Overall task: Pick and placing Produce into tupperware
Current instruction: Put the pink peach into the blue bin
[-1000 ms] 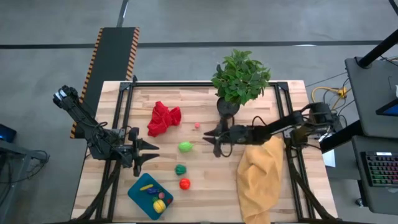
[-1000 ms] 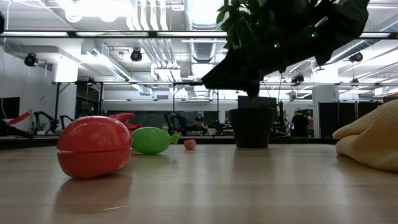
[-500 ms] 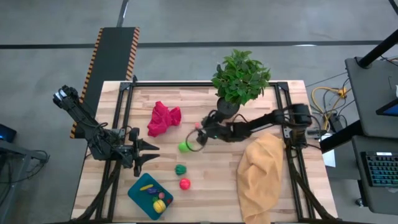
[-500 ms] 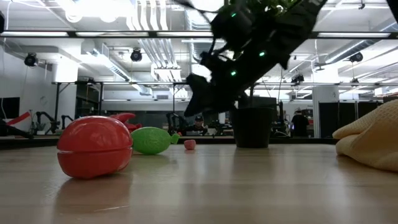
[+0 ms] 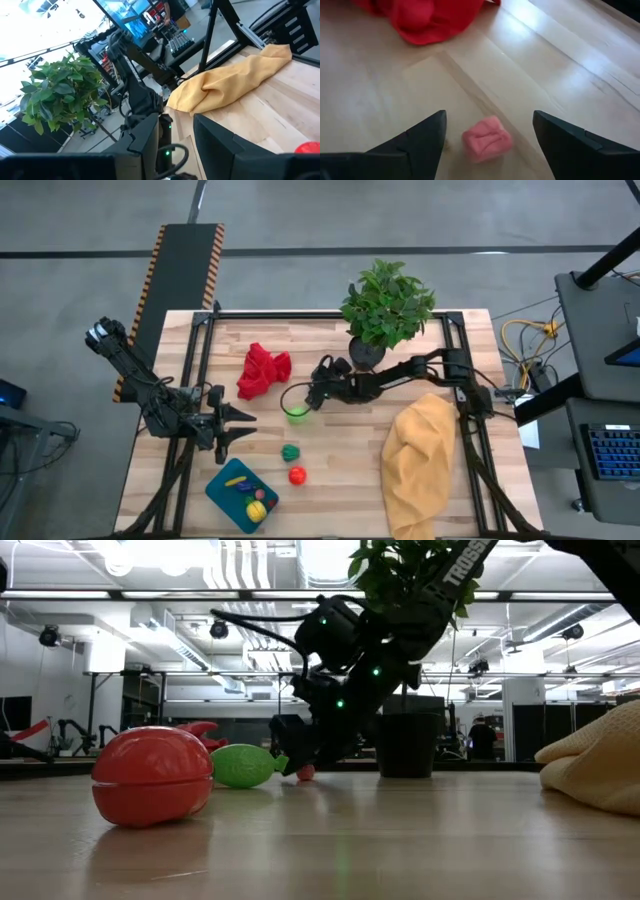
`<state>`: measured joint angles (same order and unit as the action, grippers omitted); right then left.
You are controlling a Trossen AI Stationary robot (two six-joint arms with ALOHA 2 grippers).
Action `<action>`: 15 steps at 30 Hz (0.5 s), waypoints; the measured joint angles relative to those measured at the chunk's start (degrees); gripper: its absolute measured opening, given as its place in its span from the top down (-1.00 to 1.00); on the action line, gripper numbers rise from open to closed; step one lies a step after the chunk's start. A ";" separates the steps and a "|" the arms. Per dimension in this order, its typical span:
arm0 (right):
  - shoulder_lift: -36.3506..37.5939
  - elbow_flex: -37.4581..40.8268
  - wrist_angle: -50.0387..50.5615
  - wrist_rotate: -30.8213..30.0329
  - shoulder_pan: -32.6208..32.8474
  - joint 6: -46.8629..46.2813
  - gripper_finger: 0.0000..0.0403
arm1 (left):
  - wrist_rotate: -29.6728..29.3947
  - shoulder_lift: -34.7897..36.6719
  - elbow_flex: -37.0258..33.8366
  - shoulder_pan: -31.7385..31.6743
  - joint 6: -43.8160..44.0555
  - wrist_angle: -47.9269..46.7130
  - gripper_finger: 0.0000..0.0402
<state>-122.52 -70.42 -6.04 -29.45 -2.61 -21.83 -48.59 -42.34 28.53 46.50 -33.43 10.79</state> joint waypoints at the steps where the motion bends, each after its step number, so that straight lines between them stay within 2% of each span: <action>1: -0.22 -0.10 -0.02 0.00 -0.27 -0.04 -0.43 | 0.00 -0.01 0.00 0.00 0.00 0.49 0.46; 8: -0.17 0.22 2.10 2.76 -1.42 -1.94 -0.26 | -0.07 0.04 0.00 0.00 0.00 0.80 0.46; 15: -0.08 0.29 2.43 3.09 -1.40 -1.75 0.12 | -0.11 0.02 0.00 0.00 0.00 0.78 0.46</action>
<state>-122.61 -70.13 -3.61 -26.37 -4.01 -23.57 -48.71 -42.33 28.53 46.50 -33.43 11.57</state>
